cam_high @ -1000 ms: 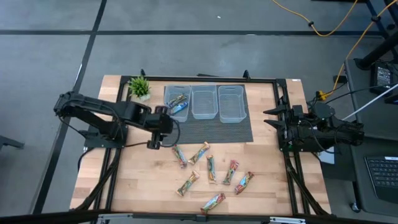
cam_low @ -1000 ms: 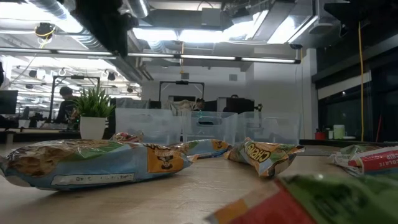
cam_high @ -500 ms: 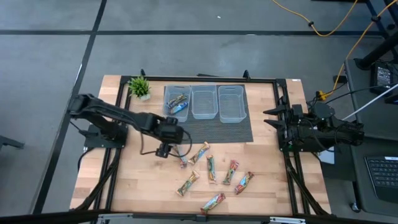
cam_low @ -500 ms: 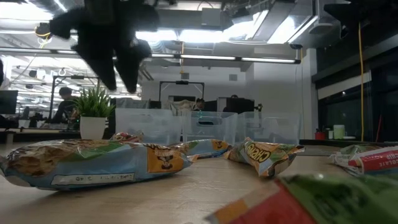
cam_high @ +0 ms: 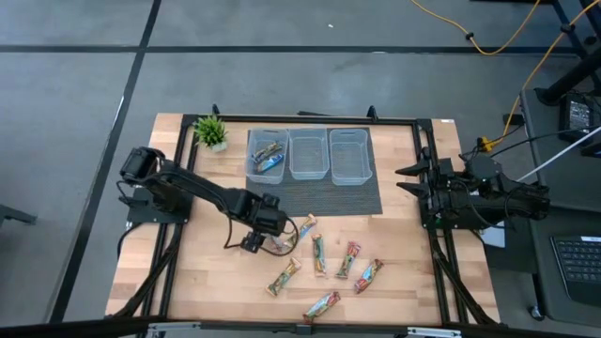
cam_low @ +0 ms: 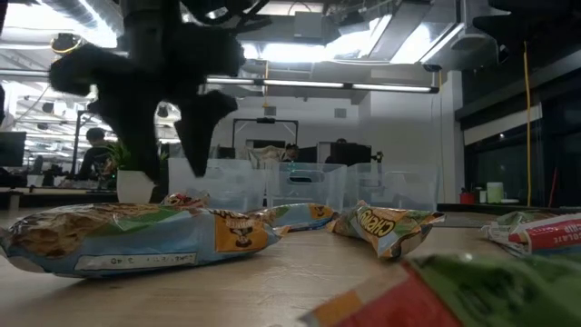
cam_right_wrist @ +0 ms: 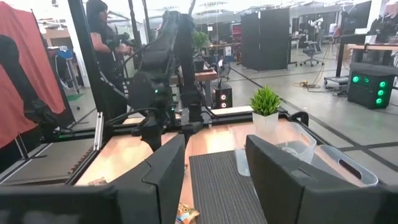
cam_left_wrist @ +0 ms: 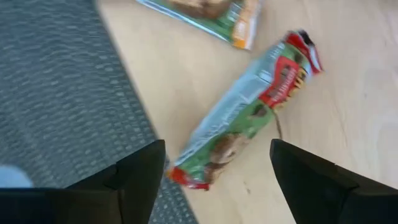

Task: Pick and place Granola Bars by type
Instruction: Put the red granola bar into the middle transparent bin

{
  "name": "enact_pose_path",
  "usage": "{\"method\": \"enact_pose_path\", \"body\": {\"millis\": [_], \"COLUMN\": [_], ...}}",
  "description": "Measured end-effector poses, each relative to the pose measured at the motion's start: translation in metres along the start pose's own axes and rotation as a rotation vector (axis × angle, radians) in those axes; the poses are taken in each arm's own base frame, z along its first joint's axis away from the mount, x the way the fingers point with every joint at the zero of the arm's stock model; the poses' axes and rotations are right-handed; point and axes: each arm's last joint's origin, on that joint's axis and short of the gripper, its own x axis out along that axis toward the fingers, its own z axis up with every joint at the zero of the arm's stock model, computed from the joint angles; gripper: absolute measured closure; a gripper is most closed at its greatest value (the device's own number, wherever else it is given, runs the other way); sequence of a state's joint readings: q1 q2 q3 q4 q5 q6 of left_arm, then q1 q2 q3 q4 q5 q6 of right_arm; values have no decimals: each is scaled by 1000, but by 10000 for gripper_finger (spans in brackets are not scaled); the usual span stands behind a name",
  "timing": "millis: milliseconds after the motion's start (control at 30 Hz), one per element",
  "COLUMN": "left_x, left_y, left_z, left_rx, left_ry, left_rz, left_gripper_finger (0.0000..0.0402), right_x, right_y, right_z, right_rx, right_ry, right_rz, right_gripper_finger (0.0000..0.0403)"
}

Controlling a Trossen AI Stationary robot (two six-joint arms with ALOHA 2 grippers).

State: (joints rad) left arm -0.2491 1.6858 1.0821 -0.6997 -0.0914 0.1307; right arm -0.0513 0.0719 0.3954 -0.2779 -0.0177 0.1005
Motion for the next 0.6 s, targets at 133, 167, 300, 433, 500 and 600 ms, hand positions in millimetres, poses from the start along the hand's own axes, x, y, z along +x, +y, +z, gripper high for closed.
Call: {"method": "enact_pose_path", "body": {"millis": [133, 167, 300, 433, 500, 600], "left_x": [15, 19, 33, 41, 42, 42], "left_y": [-6, -7, -8, -6, -6, -7], "left_z": [1, 1, 5, 7, 7, 7], "left_rx": [36, 48, 87, 71, 58, 49], "left_ry": [45, 51, 45, 46, 50, 50], "left_rz": [-26, -21, 6, 4, 0, -21], "left_gripper_finger": [116, 116, 116, 133, 152, 196], "right_x": [0, 0, 0, 0, 0, 0], "right_y": [0, 0, 0, 0, 0, 0], "right_z": [0, 0, 0, 0, 0, 0], "right_rx": [0, 2, 28, 31, 54, 59], "right_ry": [-2, -2, -2, -2, -2, -2], "right_rz": [2, 2, 2, 2, 2, 2], "right_gripper_finger": [228, 228, 228, 228, 228, 228]}}
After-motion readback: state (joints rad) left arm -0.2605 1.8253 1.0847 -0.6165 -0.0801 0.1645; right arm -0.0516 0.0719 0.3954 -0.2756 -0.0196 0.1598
